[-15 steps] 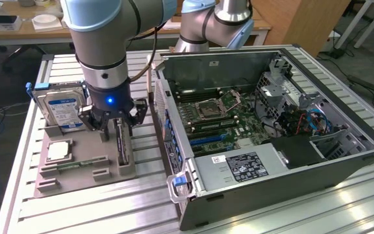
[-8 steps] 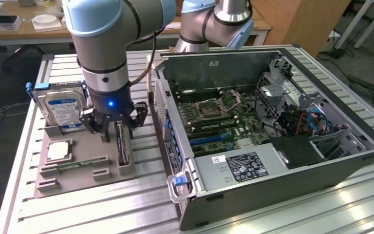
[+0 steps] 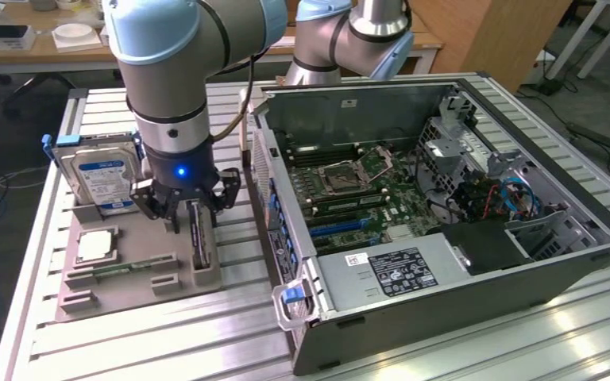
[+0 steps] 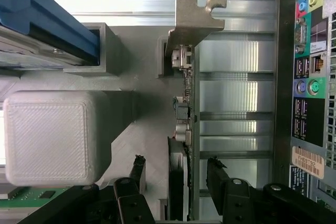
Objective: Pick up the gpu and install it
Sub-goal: 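Pick up the gpu and move the gpu toward the slot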
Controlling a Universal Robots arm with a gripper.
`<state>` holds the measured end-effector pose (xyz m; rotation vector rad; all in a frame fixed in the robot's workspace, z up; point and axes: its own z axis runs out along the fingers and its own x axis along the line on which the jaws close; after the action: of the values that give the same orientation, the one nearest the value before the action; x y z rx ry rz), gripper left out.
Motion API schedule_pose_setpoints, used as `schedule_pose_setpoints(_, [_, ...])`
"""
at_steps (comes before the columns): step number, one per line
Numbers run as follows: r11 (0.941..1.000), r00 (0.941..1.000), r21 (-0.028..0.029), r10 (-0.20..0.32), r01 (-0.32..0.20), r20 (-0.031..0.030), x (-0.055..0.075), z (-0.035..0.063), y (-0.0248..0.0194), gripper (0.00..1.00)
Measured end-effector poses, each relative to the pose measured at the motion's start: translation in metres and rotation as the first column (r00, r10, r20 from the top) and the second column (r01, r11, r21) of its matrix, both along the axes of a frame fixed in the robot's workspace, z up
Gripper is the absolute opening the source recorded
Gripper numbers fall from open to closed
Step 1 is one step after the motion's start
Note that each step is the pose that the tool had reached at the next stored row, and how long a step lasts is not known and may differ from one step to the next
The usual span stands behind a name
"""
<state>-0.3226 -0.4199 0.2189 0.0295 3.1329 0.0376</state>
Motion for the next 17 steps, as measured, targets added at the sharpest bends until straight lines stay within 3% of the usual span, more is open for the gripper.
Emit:
schedule_pose_setpoints(5, [1.0000, 1.0000, 0.0001, 0.000, 0.000, 0.0002, 0.0000, -0.0001, 0.0000, 0.59])
schedule_pose_setpoints(8, [1.0000, 1.0000, 0.0001, 0.000, 0.000, 0.0002, 0.0000, -0.0001, 0.0000, 0.51])
schedule_pose_setpoints(9, [1.0000, 1.0000, 0.0001, 0.000, 0.000, 0.0002, 0.0000, -0.0001, 0.0000, 0.44])
schedule_pose_setpoints(15, [1.0000, 1.0000, 0.0001, 0.000, 0.000, 0.0002, 0.0001, -0.0001, 0.0000, 0.42])
schedule_pose_setpoints(16, [1.0000, 1.0000, 0.0001, 0.000, 0.000, 0.0002, 0.0001, -0.0001, 0.0000, 0.35])
schedule_pose_setpoints(17, [1.0000, 1.0000, 0.0001, 0.000, 0.000, 0.0002, 0.0000, -0.0001, 0.0000, 0.35])
